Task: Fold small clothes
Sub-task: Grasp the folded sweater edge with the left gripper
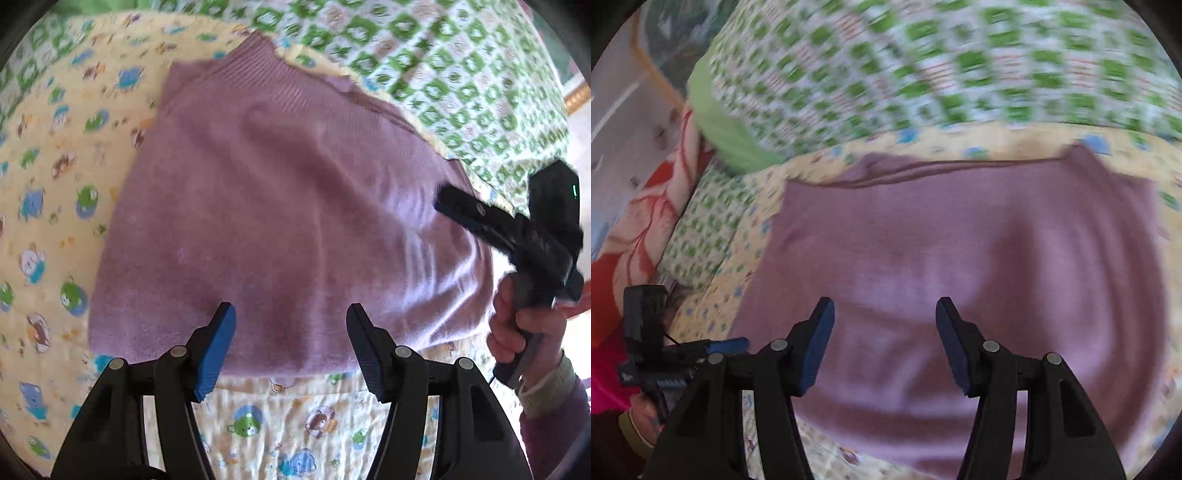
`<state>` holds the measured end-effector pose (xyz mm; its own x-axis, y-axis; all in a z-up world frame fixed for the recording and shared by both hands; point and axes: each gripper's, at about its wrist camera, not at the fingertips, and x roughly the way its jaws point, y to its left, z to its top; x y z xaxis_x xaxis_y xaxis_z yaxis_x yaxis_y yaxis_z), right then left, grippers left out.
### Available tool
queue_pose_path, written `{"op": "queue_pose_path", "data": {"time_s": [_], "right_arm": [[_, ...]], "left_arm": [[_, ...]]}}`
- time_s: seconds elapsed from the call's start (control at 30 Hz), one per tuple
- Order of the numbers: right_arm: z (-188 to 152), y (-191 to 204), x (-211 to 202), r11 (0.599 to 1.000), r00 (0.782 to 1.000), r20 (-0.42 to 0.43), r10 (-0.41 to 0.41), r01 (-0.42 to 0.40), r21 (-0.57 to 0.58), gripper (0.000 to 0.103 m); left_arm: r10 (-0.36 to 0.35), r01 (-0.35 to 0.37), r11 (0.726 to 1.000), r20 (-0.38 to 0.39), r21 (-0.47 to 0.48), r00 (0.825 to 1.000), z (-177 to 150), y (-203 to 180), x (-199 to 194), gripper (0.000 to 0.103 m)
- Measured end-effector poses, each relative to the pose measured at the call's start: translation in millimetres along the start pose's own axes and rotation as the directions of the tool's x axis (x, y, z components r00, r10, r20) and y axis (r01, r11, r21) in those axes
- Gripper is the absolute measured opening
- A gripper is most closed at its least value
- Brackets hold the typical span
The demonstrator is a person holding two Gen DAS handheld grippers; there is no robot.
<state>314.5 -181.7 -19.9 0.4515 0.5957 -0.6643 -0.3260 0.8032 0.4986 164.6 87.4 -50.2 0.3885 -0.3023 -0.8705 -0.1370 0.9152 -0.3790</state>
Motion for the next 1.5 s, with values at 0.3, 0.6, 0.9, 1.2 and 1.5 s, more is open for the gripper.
{"op": "queue_pose_path", "data": {"time_s": [0.3,0.6,0.9,1.2,1.5], "right_arm": [[59.1,-31.6,52.3,0.967,0.971,0.051,-0.234,0.227,0.112,0.06],[30.6,7.9,-8.6,0.989,0.984,0.156,-0.081,0.06,0.137,0.062],[-10.4,29.9,-2.7,0.987,0.997,0.07,-0.033,0.022,0.161,0.063],[17.0,42.0,0.3,0.992,0.999,0.034,0.003,-0.007,0.123,0.063],[82.1,68.6,54.0,0.993,0.984,-0.148,0.099,-0.089,0.075,0.078]], "left_arm": [[0.147,-0.15,0.987,-0.049,-0.064,0.988,2.0,21.8,1.9,0.063],[-0.04,0.041,0.863,0.013,-0.504,0.999,-47.8,90.3,-13.0,0.081],[-0.025,0.079,0.878,0.121,-0.473,0.992,-4.3,94.5,4.5,0.042],[0.018,0.0,0.996,0.201,-0.089,0.979,14.6,-11.8,-32.1,0.009],[0.01,-0.025,0.994,0.141,0.104,0.99,4.3,-84.6,2.4,0.009]]}}
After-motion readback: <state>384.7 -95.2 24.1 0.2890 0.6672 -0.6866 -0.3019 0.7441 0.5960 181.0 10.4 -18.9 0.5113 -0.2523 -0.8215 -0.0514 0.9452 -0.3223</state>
